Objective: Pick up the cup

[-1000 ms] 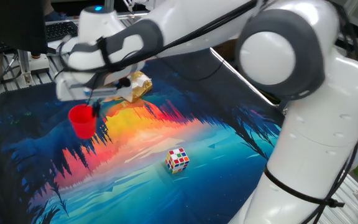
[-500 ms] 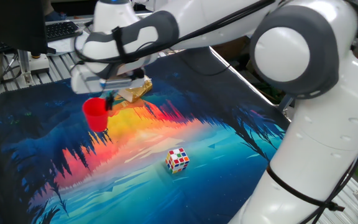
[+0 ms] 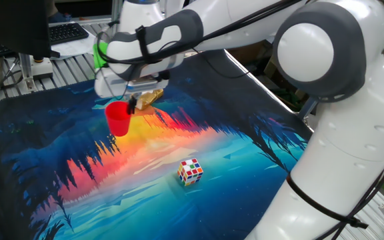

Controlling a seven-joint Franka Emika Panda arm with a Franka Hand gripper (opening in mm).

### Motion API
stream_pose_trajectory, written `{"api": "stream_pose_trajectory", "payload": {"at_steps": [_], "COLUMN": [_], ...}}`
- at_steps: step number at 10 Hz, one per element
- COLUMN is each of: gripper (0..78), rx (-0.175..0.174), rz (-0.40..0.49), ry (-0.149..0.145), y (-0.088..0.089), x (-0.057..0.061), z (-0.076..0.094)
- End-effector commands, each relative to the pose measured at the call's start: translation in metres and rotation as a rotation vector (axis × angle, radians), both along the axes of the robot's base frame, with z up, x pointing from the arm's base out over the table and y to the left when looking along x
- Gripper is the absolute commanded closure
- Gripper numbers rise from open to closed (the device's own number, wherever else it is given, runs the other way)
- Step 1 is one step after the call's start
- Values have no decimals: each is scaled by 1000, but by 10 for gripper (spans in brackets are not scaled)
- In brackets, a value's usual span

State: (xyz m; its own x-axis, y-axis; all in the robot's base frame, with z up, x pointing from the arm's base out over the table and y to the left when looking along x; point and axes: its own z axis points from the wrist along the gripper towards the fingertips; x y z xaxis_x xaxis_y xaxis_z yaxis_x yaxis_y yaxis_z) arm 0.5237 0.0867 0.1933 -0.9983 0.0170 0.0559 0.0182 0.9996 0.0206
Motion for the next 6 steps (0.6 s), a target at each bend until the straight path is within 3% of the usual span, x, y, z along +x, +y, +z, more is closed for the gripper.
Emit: {"api": "stream_pose_trajectory", "payload": {"at_steps": [1,6], "gripper": [763,763], "rx": [3,-6], "rz": [16,17], "ry": [-8,-3], "y": [-6,-6], "x": [1,1], "z": [0,0]}}
